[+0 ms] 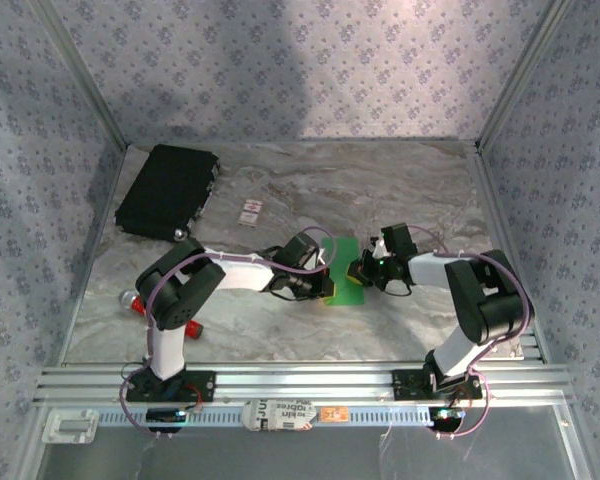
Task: Fold a paper plane with a square sheet of paper (pick it up from the middle)
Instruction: Fold the triangle a second time at the center of the table.
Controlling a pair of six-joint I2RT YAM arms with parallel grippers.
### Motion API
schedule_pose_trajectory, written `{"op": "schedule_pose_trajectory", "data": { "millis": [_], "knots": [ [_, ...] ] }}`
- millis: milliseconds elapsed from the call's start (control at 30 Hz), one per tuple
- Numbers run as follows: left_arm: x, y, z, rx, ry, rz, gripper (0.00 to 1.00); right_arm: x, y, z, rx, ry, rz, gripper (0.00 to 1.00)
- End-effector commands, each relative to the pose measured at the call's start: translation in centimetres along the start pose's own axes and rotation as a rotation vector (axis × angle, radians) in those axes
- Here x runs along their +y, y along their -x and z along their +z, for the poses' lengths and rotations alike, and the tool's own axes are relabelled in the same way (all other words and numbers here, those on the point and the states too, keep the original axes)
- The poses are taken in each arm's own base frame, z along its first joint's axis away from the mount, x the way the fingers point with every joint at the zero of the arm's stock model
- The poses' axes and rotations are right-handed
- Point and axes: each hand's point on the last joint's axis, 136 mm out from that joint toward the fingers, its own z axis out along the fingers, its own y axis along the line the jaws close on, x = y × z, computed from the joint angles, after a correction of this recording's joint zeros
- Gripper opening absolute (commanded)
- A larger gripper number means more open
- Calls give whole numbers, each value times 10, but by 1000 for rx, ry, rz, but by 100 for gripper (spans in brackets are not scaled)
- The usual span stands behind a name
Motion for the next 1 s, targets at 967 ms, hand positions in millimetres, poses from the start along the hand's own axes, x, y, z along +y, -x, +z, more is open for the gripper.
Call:
{"op": "schedule_pose_trajectory", "data": {
  "millis": [967],
  "knots": [
    [5, 1, 20, 38, 69, -76, 0, -35, -13, 8, 24, -86, 54, 0]
  ]
}}
